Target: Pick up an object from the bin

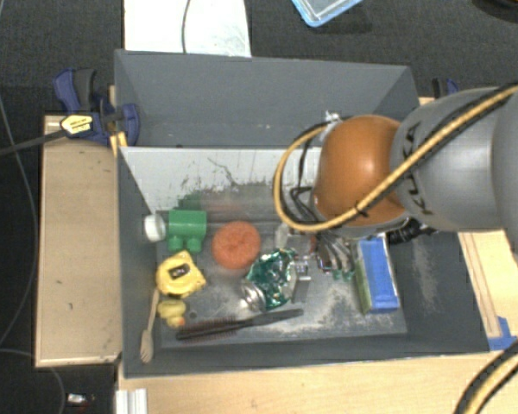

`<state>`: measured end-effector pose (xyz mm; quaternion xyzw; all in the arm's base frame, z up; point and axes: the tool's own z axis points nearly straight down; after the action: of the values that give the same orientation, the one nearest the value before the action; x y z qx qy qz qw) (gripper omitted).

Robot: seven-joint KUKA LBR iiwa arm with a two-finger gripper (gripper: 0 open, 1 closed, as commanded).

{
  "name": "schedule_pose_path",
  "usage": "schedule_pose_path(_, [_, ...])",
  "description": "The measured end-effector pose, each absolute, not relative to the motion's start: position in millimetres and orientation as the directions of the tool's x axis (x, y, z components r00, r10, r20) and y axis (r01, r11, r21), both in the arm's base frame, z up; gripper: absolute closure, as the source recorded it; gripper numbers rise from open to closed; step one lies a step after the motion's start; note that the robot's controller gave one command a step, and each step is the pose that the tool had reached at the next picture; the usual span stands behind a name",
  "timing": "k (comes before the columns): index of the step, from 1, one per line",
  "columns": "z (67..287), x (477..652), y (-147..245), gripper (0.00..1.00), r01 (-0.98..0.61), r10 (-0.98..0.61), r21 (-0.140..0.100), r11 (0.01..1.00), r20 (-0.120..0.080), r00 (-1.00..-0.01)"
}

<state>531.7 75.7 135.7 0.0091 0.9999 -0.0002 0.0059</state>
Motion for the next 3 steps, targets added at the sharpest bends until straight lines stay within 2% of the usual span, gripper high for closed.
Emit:
schedule_pose_path(1, [84,539.6,97,0.0,-0.153,-0.153,-0.001,0.988,-0.008,-0.988])
schedule_pose_path(2, [71,500.8,49,1.0,-0.007,-0.007,0.002,1.0,-0.019,-1.0])
schedule_pose_path(3, [72,500.8,49,1.0,-0.007,-0.007,0.002,1.0,-0.019,-1.0])
